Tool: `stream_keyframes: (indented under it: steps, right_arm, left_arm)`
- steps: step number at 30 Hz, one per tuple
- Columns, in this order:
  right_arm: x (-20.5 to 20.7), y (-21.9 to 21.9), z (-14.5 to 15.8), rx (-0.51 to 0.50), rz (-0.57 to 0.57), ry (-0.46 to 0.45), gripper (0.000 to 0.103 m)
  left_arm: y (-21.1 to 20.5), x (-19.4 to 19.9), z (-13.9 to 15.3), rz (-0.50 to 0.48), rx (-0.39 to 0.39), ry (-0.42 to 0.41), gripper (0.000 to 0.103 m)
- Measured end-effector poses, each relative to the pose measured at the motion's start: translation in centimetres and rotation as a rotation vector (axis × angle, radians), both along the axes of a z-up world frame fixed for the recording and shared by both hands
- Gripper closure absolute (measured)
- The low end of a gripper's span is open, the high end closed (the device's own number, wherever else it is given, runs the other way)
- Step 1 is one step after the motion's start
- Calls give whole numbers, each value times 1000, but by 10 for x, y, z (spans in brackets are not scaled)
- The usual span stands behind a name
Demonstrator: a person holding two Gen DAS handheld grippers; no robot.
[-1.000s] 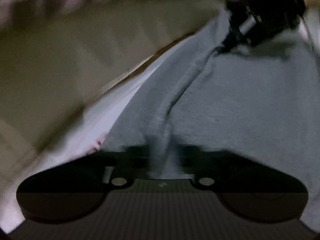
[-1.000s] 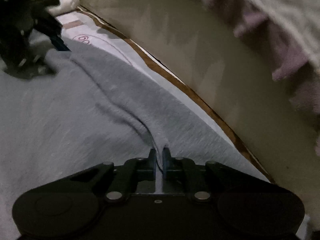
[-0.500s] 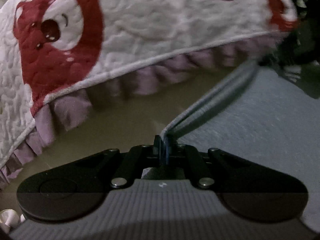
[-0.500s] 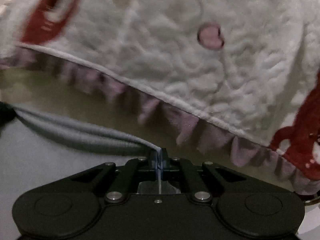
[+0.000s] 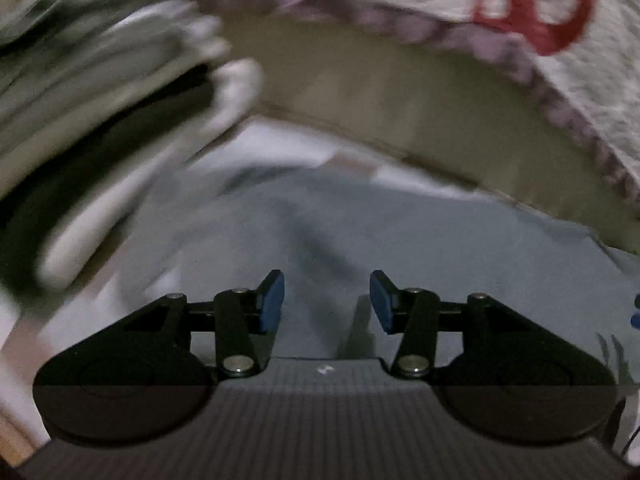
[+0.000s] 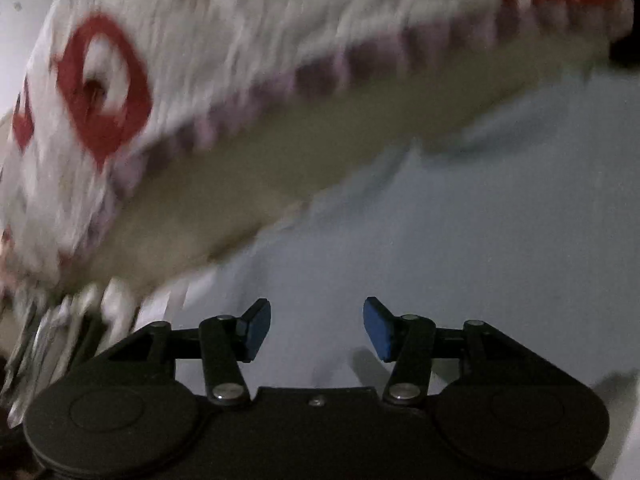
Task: Fold clothes
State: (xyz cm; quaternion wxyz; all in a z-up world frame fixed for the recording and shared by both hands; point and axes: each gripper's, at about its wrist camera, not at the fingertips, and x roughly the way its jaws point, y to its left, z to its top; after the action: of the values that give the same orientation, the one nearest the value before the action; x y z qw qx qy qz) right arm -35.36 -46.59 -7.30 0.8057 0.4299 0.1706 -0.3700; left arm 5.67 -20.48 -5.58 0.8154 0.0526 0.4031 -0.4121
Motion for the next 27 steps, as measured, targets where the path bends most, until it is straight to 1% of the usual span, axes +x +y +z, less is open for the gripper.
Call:
stream_keyframes:
  steps: [1,2,3,4,5,6,7,8,10,11,14,15,17,19,20,21,22,23,24,25,26,27]
  right_arm:
    - [5,8,-1,24,19,11,46]
    - [14,15,4,35,20,22,46]
    - [22,23,9,42,24,34,46]
    - [32,27,18,33,55,45,46]
    - [47,35,25,11,100,54,46]
    - [60,48,36,-5,142,45,46]
    - [70,59,42,6,181,7,45]
    - [81,70,47,23,221,-35,43]
    - [108,84,44,132,300,-164,42]
    - [117,91,35,205,309,-218,42]
    - [146,103,-7,389,268,-232,42]
    - [151,104,-21,416,238,-204,42]
    - [155,107,-49,451,159,-167,42]
    - [152,105,-76,505,89,-171,42]
    - [145,103,-86,527,55,-184,42]
    - [141,100,-91,526,29,-187,42]
    - [137,98,-95,522,4,-189,42]
    - [135,94,-97,502,-14,-192,42]
    - [133,92,-98,476,-21,-202,42]
    - [133,90,-96,435,-25,-199,43]
    - [134,87,-91,378,-18,-181,56]
    - [135,83,-86,324,-15,-165,64]
  left_arm:
    - [15,8,-7,41,-13,48,57]
    - [27,18,-14,84,-30,115,59]
    - [37,30,-21,127,-52,203,59]
    - [45,41,-28,157,-92,295,59]
    - [51,51,-35,167,-155,388,59]
    - [55,60,-41,181,-215,471,59]
    - [60,65,-46,197,-259,530,59]
    - [61,66,-49,205,-272,553,58]
    - [58,67,-53,212,-264,557,58]
    - [55,66,-54,212,-256,549,57]
    - [43,58,-56,203,-213,492,56]
    - [39,56,-56,210,-203,476,52]
    - [35,55,-62,222,-188,459,50]
    - [29,55,-67,238,-172,430,52]
    - [27,53,-68,238,-160,406,57]
    - [23,49,-68,235,-142,376,74]
    - [20,46,-65,228,-131,339,77]
    - [18,41,-59,216,-126,296,83]
    - [15,35,-50,199,-124,237,86]
    - [14,28,-37,177,-128,162,86]
    - [16,24,-21,160,-145,103,87]
    - [21,25,-9,155,-187,84,87]
